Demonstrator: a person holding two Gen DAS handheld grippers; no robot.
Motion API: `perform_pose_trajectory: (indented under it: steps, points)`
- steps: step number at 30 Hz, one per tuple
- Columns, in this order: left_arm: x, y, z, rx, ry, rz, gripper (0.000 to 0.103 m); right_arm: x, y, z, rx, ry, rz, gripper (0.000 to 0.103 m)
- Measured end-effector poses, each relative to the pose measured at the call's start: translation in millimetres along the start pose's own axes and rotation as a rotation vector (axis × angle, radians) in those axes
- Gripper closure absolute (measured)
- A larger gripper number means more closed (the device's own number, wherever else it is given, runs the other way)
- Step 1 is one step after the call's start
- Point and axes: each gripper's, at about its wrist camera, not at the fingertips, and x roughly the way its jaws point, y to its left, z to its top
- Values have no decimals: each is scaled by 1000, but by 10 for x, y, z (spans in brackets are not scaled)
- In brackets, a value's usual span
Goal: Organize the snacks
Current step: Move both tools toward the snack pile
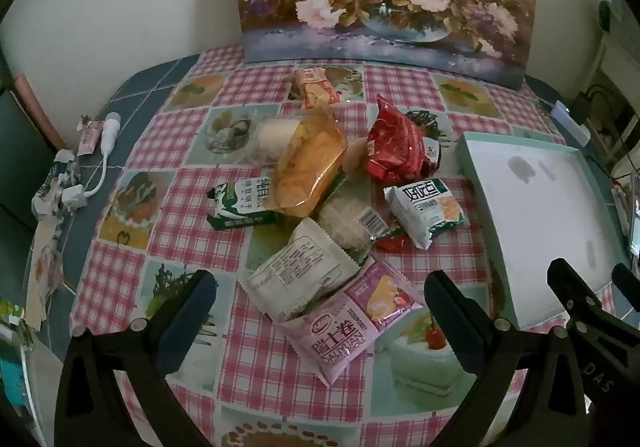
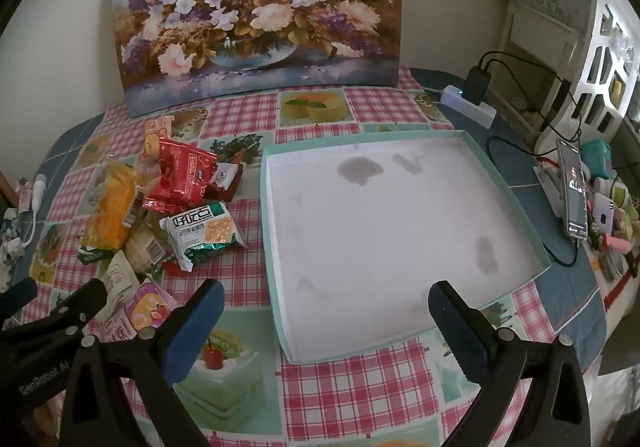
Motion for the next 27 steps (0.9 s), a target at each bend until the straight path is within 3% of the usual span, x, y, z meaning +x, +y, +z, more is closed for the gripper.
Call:
perform_pose_trajectory:
  steps: [27]
  points:
    - [54, 12, -16, 0, 24, 15, 0, 37, 4, 3, 4, 16, 7, 0]
